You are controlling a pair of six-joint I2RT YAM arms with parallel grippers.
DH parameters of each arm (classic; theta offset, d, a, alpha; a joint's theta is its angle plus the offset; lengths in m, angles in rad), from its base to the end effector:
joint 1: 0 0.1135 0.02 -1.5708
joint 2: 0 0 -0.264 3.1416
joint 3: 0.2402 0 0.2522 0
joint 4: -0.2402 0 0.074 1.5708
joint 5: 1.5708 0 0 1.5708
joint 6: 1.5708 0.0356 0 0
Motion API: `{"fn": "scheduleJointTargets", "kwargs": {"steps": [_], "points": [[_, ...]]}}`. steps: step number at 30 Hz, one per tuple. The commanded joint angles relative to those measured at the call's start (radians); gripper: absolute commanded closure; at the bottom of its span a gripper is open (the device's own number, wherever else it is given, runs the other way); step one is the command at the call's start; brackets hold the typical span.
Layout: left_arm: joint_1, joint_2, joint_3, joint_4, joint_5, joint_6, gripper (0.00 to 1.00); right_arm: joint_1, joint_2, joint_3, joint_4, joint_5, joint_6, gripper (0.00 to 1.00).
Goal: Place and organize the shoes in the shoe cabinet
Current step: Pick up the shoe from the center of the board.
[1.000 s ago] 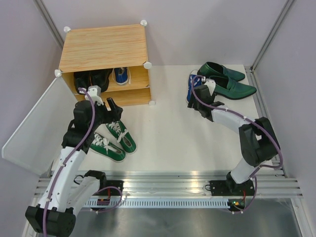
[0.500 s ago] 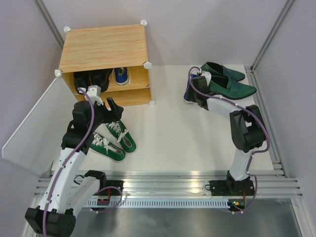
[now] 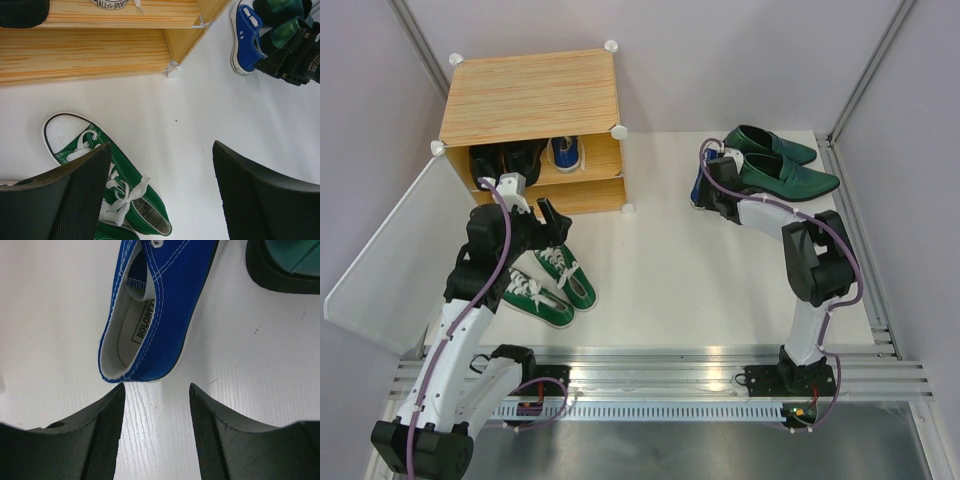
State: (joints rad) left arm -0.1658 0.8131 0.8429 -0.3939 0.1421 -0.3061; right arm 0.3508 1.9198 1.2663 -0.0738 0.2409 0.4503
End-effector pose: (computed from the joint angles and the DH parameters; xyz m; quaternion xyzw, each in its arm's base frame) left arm 0.1804 -0.0353 0.3336 -0.0174 0.8222 -0.1891 0.5366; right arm 0.3995 0.1372 0.1881 0.0942 0.9022 0.0575 0.4170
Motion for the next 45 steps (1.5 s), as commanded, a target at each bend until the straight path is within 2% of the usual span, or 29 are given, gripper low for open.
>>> {"fn": "scheduleJointTargets", "kwargs": {"steps": [1, 5, 11, 16, 17, 21, 24, 25, 28, 45], "points": [[-0.006, -0.006, -0.002, 0.044, 0.030, -0.008, 0.16, -0.003, -0.102, -0.042, 0.029, -0.031, 0.022, 0.40], [-0.006, 0.000, -0.004, 0.044, 0.028, -0.005, 0.16, 0.001, -0.122, -0.048, 0.034, -0.075, 0.011, 0.34], [-0.006, 0.024, -0.004, 0.041, 0.048, -0.004, 0.19, 0.001, -0.064, 0.011, 0.032, -0.086, 0.004, 0.31], [-0.006, 0.029, -0.002, 0.043, 0.054, -0.008, 0.18, 0.001, 0.048, 0.105, -0.027, 0.021, -0.001, 0.34], [-0.006, 0.029, -0.004, 0.043, 0.054, -0.010, 0.18, 0.001, 0.056, 0.116, -0.026, 0.055, -0.005, 0.40], [-0.006, 0.038, -0.010, 0.050, 0.082, -0.024, 0.18, -0.001, 0.082, 0.149, -0.021, 0.054, -0.025, 0.46], [-0.006, 0.043, -0.008, 0.052, 0.090, -0.024, 0.18, -0.001, 0.079, 0.160, -0.027, 0.041, -0.027, 0.69], [-0.006, 0.038, -0.008, 0.053, 0.090, -0.024, 0.18, -0.001, 0.065, 0.156, -0.027, 0.037, -0.022, 0.80], [-0.005, 0.032, -0.011, 0.053, 0.086, -0.024, 0.18, -0.001, 0.022, 0.128, -0.027, 0.015, -0.012, 0.99], [-0.006, 0.015, -0.011, 0.055, 0.085, -0.024, 0.18, 0.053, -0.457, -0.179, -0.075, -0.239, -0.041, 0.99]]}}
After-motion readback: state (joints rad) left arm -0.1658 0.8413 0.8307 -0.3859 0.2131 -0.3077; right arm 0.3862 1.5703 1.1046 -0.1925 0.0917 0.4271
